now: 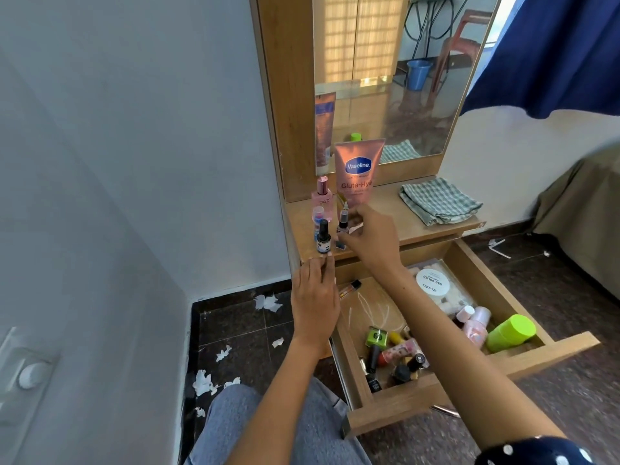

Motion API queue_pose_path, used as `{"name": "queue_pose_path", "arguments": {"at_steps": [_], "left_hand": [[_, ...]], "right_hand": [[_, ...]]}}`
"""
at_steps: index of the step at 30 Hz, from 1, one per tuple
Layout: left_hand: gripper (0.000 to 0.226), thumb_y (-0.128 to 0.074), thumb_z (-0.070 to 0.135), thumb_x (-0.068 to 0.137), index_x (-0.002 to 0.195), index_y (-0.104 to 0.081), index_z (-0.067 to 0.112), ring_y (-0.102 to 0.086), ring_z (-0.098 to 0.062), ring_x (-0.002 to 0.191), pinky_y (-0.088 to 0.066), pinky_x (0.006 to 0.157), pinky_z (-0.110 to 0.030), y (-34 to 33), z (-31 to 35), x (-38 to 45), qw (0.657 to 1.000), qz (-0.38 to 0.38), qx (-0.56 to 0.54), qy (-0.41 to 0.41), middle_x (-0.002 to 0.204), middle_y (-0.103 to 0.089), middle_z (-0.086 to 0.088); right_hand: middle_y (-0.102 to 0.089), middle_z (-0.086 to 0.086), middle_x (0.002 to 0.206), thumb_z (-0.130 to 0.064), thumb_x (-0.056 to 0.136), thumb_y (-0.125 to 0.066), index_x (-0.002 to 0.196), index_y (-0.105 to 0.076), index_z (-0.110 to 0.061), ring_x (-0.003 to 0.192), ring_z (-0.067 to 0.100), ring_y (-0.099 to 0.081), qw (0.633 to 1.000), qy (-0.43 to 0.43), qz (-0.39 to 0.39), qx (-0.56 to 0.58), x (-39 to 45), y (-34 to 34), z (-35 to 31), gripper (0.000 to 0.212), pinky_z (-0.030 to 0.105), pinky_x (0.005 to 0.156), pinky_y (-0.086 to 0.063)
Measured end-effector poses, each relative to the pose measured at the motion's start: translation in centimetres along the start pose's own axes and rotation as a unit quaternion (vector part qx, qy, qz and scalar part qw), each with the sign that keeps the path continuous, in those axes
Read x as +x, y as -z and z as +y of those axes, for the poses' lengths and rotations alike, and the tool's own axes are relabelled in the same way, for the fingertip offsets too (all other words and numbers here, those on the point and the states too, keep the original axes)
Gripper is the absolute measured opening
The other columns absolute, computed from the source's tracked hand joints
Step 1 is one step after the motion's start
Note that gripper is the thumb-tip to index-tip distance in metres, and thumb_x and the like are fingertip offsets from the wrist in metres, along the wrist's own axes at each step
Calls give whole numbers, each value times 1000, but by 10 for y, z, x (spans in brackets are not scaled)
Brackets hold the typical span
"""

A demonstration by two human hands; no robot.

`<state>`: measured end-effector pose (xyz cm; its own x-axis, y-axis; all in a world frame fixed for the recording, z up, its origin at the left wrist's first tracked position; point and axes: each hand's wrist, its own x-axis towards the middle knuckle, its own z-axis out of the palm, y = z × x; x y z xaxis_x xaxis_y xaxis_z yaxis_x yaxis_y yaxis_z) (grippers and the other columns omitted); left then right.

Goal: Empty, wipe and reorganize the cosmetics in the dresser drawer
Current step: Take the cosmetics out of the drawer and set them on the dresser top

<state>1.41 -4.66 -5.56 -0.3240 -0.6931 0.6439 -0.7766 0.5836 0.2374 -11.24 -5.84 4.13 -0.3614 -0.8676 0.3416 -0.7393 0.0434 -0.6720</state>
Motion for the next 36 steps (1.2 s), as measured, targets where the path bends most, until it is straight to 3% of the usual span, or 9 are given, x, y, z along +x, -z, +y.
{"name": "queue_pose_path", "arguments": {"at_steps": [8,12,16,20,23,31,34,36], "left_hand": [[44,-64,9,82,125,-58,6,-54,-25,98,-46,88,-36,2,2,0,1000,-9,18,4,107,-57,-13],[43,-63,7,83,126,-58,6,-53,-25,95,-45,86,-35,4,3,1,1000,-13,11,10,105,-57,-12],[42,-61,5,84,126,-58,5,-51,-24,96,-42,85,-33,4,2,2,1000,-13,0,8,105,-57,-12],[43,-60,7,87,130,-56,5,-49,-23,102,-39,90,-31,4,2,0,1000,-23,-4,16,110,-55,-11],[46,-59,8,87,132,-53,5,-48,-25,105,-41,95,-36,6,3,-1,999,-37,2,13,113,-53,-11],[51,-61,10,86,135,-50,6,-48,-26,111,-41,101,-43,9,4,0,998,-63,6,20,116,-52,-12],[50,-62,8,85,133,-52,6,-48,-26,110,-41,101,-44,11,5,1,998,-60,0,22,115,-53,-11],[50,-61,8,85,134,-52,6,-48,-26,111,-39,103,-44,11,5,1,998,-62,1,21,115,-53,-11]], "right_hand": [[-71,4,92,-8,74,-77,108,-66,-10,77,18,-68,999,-11,-20,34,-7,-10,9,35,41,73,-57],[-71,-3,85,-19,79,-74,100,-68,-17,77,14,-66,1000,-13,-13,-21,-20,1,26,22,37,71,-55],[-68,-12,81,-33,85,-69,94,-68,-23,78,8,-64,981,35,-161,-99,-40,16,53,14,31,73,-52],[-66,-3,117,-25,89,-60,116,-63,-23,109,19,-61,916,85,-294,-259,-44,5,72,28,35,88,-50],[-62,4,125,-22,92,-53,127,-55,-20,114,25,-59,874,126,-345,-318,-38,-9,75,35,38,91,-50],[-61,12,117,-11,95,-49,117,-58,-8,103,30,-63,813,188,-344,-430,-43,-31,69,24,38,75,-52],[-62,11,116,-12,94,-51,116,-58,-8,103,30,-63,827,161,-333,-423,-47,-30,74,23,38,73,-51],[-62,9,114,-14,93,-52,115,-59,-10,104,29,-63,858,123,-310,-391,-50,-24,79,23,38,74,-51]]}}
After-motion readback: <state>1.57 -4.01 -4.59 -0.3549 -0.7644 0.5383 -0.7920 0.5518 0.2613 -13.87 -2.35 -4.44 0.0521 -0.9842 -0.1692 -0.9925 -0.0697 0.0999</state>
